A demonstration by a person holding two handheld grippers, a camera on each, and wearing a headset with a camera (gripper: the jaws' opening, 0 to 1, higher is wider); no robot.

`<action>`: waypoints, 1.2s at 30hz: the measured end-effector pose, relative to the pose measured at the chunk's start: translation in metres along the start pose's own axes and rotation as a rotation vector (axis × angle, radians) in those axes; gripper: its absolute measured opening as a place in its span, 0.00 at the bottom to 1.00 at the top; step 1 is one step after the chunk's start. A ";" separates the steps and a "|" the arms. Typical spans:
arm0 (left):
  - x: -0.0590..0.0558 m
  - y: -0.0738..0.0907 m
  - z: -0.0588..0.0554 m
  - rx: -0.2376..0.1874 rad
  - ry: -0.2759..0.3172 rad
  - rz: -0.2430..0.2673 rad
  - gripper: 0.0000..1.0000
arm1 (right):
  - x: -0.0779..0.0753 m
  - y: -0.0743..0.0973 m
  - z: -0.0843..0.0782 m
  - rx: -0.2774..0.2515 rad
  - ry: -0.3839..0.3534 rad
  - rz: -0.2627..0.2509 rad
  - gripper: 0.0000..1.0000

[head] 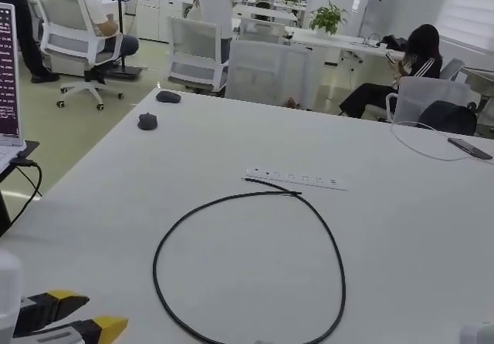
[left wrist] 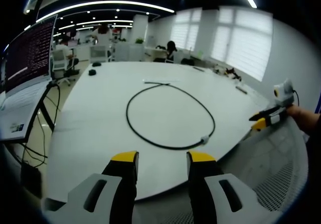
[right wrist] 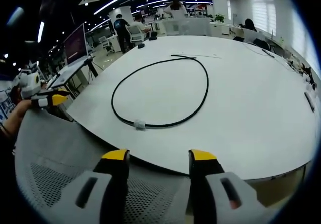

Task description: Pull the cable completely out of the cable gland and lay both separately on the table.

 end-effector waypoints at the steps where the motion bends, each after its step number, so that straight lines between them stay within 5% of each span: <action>1: 0.000 0.000 0.000 0.000 0.000 0.000 0.39 | 0.000 0.000 0.000 0.000 0.000 0.000 0.49; 18: -0.002 -0.001 0.001 -0.003 -0.032 -0.010 0.37 | -0.001 0.000 0.000 -0.002 -0.019 0.001 0.47; 25: -0.008 -0.002 0.000 0.021 -0.058 -0.070 0.39 | -0.001 0.000 0.000 -0.008 -0.014 -0.003 0.46; 28: -0.013 -0.003 -0.001 0.091 -0.154 -0.110 0.39 | -0.001 0.000 0.001 -0.013 -0.009 -0.001 0.46; 30: -0.017 -0.007 0.003 0.163 -0.336 -0.116 0.39 | 0.000 0.001 0.002 -0.018 -0.007 0.000 0.46; 36: -0.038 -0.028 0.021 0.223 -0.534 -0.220 0.37 | 0.000 0.000 0.002 -0.024 -0.006 0.001 0.46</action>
Point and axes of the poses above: the centre of the closed fingertips' face, and the gripper's own axes: y roughly backward along the fingers, x roughly to its left, z roughly out of its top, the point moved 6 cm from there along y, roughly backward along the fingers, and after that the axes turned 5 degrees about -x, right-handed, at the moved point
